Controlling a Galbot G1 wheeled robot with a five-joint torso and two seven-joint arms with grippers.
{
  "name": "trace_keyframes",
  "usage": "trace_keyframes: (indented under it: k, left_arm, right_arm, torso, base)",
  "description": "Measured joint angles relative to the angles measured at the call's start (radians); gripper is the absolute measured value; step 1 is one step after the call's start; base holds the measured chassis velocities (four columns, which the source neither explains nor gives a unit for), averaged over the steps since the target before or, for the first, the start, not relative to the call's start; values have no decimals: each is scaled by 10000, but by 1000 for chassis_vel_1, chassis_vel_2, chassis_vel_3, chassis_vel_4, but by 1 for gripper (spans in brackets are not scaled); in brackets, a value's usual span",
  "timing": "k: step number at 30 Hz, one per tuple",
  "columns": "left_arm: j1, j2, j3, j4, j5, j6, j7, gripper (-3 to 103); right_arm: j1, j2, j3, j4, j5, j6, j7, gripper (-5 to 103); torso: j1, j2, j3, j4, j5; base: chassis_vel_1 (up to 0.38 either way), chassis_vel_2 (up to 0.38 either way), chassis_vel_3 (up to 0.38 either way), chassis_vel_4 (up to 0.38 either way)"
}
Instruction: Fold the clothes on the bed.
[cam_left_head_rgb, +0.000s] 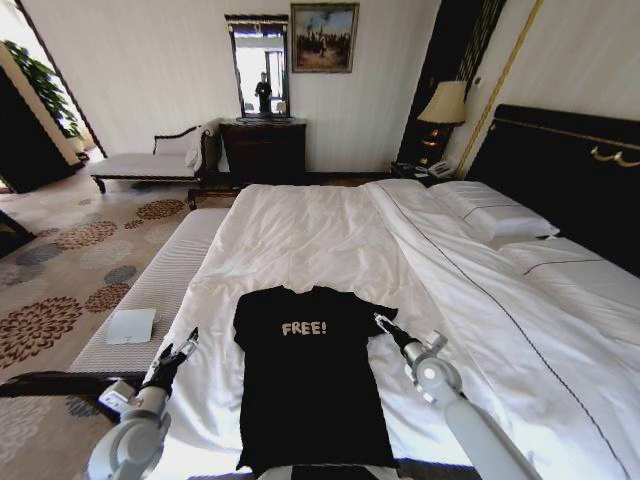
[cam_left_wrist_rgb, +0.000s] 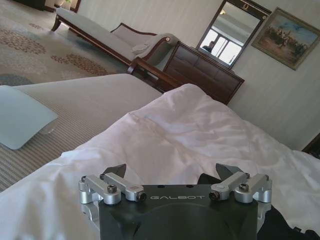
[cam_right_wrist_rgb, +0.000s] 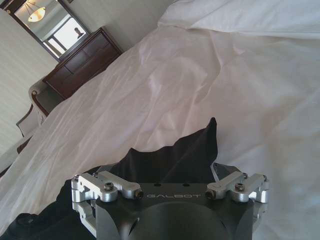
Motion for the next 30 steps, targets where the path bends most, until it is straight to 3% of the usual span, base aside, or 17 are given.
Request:
trace_keyframes:
  k: [5,16,24,25,30]
  left_arm:
    - [25,57,-6,-63,1,-2,-4,100]
    - [138,163,-67,-226,-44,-1,-38,100]
    - [262,199,-182,-340,-191,-1,-132,100]
    - [326,140,-185,-400,-226,-1,-182,100]
    - [451,20,-153,-461,-192,-4,-187,100]
  right_arm:
    - [-170,143,-60,61,-146,-116,423,100]
    - [-616,170,-196,726,-434,-45,203,100]
    - [-1616,-348,120,2708,308,-345,542,100]
    - [-1917,-564,476,3767,712,-437,723,100]
    - [-1896,-570,889,3844,827,-449,928,100]
  torso:
    - [-1,0,0,0,1]
    - [0,1,-1,1,0]
    - [-1,0,-1,-1,-1]
    - [-1,1,-1,-1,-1]
    - [-1,1,-1,1,-2]
  base:
    - [0,0,0,0]
    - [0,0,0,0]
    - [0,0,0,0]
    - [0,0,0,0]
    - [0,0,0,0]
